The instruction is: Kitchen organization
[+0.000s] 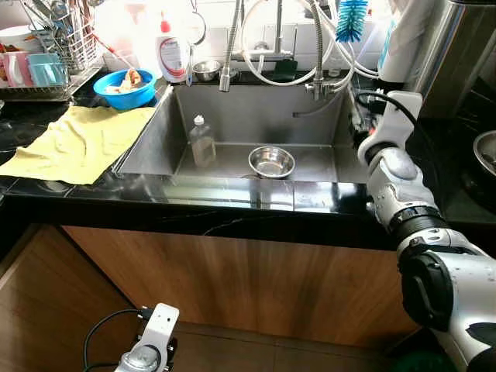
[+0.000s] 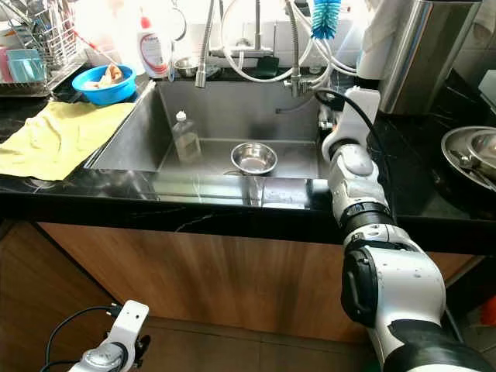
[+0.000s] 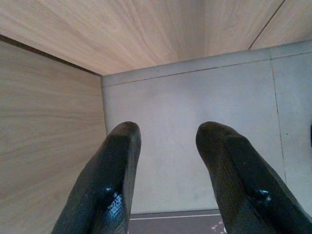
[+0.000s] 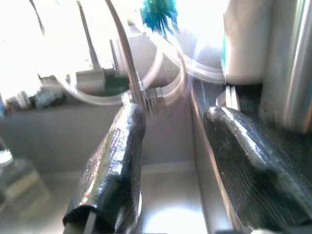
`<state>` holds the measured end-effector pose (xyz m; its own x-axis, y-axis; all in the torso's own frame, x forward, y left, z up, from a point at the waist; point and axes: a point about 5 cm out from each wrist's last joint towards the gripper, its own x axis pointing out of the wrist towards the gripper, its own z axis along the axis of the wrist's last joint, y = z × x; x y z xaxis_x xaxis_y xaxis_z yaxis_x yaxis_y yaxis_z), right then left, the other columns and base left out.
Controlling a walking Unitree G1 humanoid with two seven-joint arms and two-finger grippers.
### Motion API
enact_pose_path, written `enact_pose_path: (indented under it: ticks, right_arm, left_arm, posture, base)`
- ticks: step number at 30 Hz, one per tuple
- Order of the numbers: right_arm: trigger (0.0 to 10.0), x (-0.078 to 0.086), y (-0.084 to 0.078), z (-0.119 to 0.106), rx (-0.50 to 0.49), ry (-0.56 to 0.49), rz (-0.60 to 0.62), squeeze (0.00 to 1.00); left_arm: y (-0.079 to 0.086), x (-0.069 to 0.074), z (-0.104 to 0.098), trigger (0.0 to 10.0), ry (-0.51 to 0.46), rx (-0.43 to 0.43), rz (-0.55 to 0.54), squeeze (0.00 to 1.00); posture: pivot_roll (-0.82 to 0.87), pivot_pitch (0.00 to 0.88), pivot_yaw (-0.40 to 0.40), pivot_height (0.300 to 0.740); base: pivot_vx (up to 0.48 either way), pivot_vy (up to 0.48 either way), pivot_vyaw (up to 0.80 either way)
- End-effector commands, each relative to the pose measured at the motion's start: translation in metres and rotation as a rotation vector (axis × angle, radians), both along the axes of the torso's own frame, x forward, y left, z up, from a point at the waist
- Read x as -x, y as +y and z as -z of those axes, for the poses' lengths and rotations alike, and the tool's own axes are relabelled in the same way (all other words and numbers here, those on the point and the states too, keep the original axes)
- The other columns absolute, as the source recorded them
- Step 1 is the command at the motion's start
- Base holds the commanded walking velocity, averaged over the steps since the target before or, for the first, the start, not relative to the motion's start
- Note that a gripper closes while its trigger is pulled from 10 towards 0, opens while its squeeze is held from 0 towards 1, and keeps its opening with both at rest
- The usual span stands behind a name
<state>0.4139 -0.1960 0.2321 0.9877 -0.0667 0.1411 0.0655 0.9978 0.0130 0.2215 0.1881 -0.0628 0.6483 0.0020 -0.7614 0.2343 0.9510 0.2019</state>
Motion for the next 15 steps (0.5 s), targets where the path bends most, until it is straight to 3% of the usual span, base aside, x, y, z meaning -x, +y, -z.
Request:
enact_pose_path:
  ticks: [1, 4, 8, 13, 14, 15]
  right_arm:
    - [10.0, 0.005, 0.001, 0.002, 0.065, -0.051, 0.0, 0.0]
    - [10.0, 0.015, -0.003, 0.004, 0.097, -0.111, 0.022, 0.0]
    - [10.0, 0.049, -0.008, 0.016, 0.169, -0.198, 0.045, 0.0]
    - [10.0, 0.073, -0.018, 0.028, 0.138, -0.22, 0.113, 0.0]
    - [10.0, 0.09, -0.024, 0.033, 0.167, -0.232, 0.15, 0.0]
    - [10.0, 0.09, -0.024, 0.033, 0.167, -0.232, 0.15, 0.0]
  left_arm:
    - [0.008, 0.004, 0.001, 10.0, 0.014, -0.028, -0.008, 0.0]
    - [0.009, 0.003, 0.0, 10.0, 0.003, -0.032, -0.006, 0.0]
    - [0.01, -0.008, -0.007, 10.0, -0.056, -0.045, -0.007, 0.0]
    - [0.011, -0.015, -0.012, 10.0, -0.087, -0.053, -0.009, 0.0]
    - [0.011, -0.016, -0.013, 10.0, -0.096, -0.057, -0.008, 0.0]
    - [0.011, -0.016, -0.013, 10.0, -0.096, -0.057, -0.008, 0.0]
  posture:
    - [-0.1, 0.0, 0.064, 0.74]
    - [-0.11, 0.0, 0.069, 0.74]
    - [-0.12, 0.0, 0.08, 0.74]
    - [-0.12, 0.0, 0.082, 0.74]
    - [-0.12, 0.0, 0.085, 0.74]
    - [-0.12, 0.0, 0.085, 0.74]
  base:
    - [0.0, 0.0, 0.0]
    - [0.0, 0.0, 0.0]
    - [0.0, 0.0, 0.0]
    - [0.0, 0.0, 0.0]
    - [0.0, 0.0, 0.0]
    - [0.0, 0.0, 0.0]
